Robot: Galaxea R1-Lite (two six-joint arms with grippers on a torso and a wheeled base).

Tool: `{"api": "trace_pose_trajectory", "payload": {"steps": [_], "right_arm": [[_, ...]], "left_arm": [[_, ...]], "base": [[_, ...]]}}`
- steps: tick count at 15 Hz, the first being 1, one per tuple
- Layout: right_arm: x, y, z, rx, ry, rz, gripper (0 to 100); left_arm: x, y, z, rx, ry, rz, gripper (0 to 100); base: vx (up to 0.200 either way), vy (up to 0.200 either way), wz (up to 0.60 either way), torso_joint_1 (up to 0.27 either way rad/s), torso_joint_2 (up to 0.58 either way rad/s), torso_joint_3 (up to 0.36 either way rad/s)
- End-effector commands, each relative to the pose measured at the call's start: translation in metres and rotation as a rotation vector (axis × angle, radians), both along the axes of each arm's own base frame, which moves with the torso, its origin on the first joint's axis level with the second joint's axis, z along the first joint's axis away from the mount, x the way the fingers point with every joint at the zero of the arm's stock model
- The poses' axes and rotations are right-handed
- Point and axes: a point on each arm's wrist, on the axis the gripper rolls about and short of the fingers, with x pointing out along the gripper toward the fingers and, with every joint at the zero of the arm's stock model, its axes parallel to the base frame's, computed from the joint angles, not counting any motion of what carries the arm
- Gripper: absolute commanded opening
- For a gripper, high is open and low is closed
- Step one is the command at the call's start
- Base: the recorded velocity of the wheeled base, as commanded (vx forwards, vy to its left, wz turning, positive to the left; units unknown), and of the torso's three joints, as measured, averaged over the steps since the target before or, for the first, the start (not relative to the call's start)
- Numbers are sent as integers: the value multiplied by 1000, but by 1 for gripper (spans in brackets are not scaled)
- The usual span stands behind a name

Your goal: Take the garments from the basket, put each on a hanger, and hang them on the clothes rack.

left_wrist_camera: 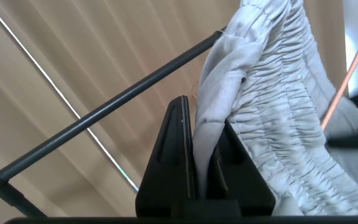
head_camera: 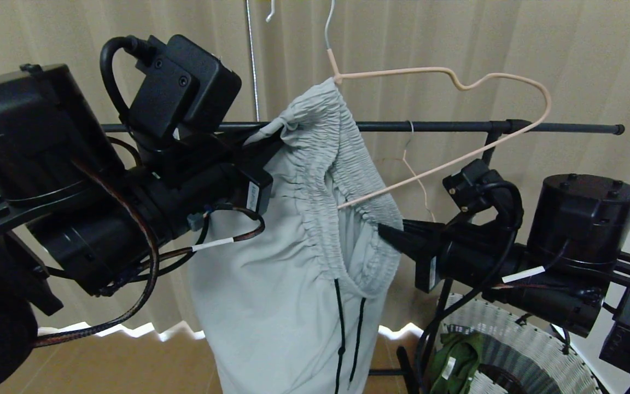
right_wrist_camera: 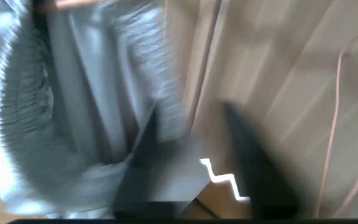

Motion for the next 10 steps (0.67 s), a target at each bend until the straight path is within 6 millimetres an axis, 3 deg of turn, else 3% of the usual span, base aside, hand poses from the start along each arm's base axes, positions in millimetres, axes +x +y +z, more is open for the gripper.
{"api": "trace_pose_trajectory", "payload": {"steps": [1,4,10], "right_arm": [[0,-9,2,2,-5,-27,0],[10,-43,13,23,-40,-150,0],[29,-79,20,33,-67,-299,0]], "left_arm": [[1,2,0,0,-1,10,0],[11,19,-5,48,-10,89,0],[12,37,-27,204,-33,159,0]], "base": [[0,0,0,0,0,0],[0,0,0,0,0,0],[0,0,0,0,0,0]]}}
